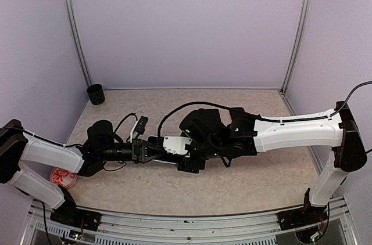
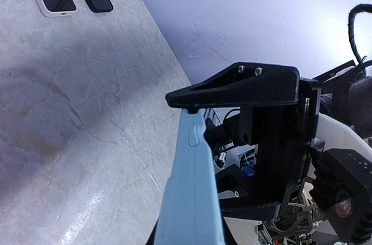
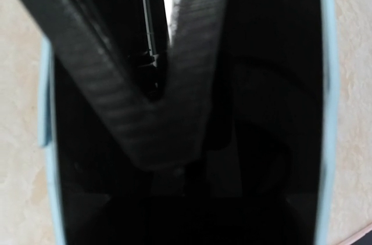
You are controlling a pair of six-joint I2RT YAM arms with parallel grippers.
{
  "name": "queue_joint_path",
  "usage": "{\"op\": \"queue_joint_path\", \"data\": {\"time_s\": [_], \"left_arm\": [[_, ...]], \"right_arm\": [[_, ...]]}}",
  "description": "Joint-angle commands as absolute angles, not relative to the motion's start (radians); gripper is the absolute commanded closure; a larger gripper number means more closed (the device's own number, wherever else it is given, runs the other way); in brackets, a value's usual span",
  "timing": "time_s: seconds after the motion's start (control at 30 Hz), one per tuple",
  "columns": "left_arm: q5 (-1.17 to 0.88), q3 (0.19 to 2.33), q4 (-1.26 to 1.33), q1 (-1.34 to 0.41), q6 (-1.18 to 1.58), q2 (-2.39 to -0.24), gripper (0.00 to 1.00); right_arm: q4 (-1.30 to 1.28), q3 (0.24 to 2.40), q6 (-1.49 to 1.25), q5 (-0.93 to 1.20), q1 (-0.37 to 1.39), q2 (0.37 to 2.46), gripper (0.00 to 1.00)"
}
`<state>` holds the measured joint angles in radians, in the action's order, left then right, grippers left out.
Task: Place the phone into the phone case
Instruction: Pass from the left arm to the right
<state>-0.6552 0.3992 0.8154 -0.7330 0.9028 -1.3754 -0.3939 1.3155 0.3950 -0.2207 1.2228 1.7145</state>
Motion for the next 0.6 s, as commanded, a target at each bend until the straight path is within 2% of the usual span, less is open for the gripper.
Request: {"op": "queue_joint_path", "data": {"time_s": [0.0,0.13,0.2,0.33,0.37,0.43,0.57], "left_arm": [[-0.663,0.416,0.889,-0.740,0.897,-1.369,1.00],[-0.659,0.417,0.887,-0.741,0.897,-1.368,1.00],[-0.658,0.418,0.885,-0.741,0.897,-1.368,1.00],[-0.651,0.422,0.879,-0.741,0.897,-1.366,0.81],[-0.648,0.421,0.877,-0.741,0.897,-1.364,0.74],[-0.641,0.422,0.871,-0.741,0.895,-1.358,0.51],[-0.620,0.422,0.842,-0.738,0.879,-1.336,0.13]], "right_arm": [[-0.403,1.323,0.373,-0.120,1.236,1.690,0.28],[-0.406,1.328,0.361,-0.108,1.236,1.691,0.44],[-0.409,1.334,0.354,-0.118,1.236,1.696,0.47],[-0.411,1.344,0.328,-0.150,1.236,1.708,0.51],[-0.407,1.344,0.320,-0.159,1.236,1.709,0.52],[-0.399,1.337,0.305,-0.163,1.236,1.707,0.53],[-0.376,1.315,0.273,-0.163,1.236,1.697,0.54]]}}
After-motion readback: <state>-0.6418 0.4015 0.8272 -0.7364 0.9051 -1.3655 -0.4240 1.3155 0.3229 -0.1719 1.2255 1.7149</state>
